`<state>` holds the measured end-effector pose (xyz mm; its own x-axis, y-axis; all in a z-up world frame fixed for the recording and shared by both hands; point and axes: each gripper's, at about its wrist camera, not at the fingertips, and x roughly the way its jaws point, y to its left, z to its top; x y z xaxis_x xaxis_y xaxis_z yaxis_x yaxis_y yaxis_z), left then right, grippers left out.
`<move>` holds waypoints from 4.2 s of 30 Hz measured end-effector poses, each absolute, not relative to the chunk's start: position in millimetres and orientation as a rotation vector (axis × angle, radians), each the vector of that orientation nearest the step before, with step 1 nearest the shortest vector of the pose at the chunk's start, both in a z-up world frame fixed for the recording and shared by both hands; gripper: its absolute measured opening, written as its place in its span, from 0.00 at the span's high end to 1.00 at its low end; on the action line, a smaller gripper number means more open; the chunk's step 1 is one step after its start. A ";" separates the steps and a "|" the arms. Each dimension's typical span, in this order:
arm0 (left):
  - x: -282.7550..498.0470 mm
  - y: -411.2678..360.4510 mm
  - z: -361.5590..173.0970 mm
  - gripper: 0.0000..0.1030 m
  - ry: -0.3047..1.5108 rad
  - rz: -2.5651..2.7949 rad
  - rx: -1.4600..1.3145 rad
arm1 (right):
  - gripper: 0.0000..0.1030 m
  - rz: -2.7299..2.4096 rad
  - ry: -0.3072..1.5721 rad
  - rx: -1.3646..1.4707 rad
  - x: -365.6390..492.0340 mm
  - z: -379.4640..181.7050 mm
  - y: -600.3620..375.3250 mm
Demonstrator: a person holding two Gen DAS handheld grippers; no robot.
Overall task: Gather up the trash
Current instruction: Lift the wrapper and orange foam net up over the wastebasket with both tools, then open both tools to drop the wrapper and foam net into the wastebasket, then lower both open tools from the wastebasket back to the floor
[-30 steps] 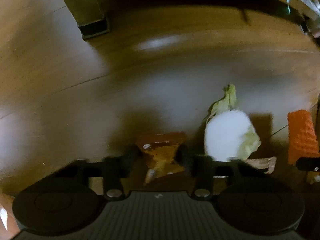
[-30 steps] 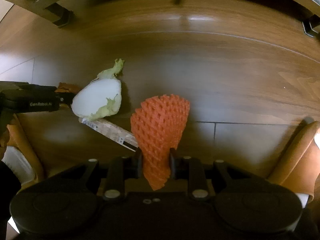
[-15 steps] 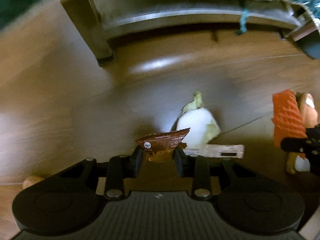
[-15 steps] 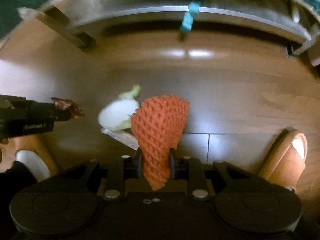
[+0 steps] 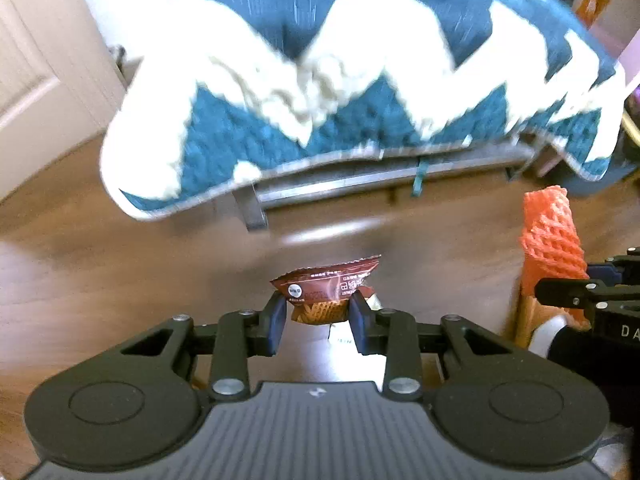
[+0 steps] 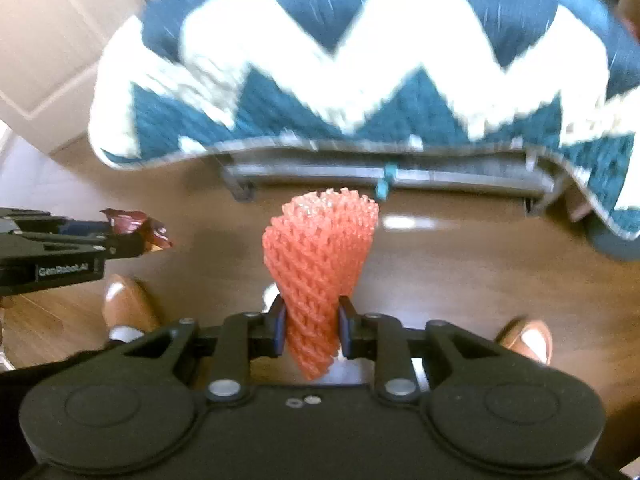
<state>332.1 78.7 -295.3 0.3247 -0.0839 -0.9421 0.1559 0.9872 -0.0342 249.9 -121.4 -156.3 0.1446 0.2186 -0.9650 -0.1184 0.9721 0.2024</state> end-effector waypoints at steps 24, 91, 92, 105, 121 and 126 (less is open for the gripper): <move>276.7 43.6 -55.3 0.68 0.771 -0.126 0.057 | 0.77 0.373 0.925 -0.038 261.8 87.5 -126.6; 520.4 31.2 24.7 0.37 0.746 -0.071 0.060 | 0.39 0.339 0.914 -0.220 486.0 111.8 -95.6; 513.4 31.7 28.9 0.37 0.739 -0.071 0.055 | 0.39 0.340 0.908 -0.216 480.0 117.2 -96.8; 403.6 43.3 56.1 0.35 0.700 -0.106 0.044 | 0.29 0.385 0.879 -0.199 383.9 150.0 -105.5; 328.6 50.6 -38.3 0.21 0.785 -0.103 0.019 | 0.15 0.438 1.035 -0.093 299.0 31.5 -113.5; 335.3 54.7 -97.1 0.21 0.856 -0.086 -0.004 | 0.04 0.430 1.114 -0.048 287.1 -34.3 -109.2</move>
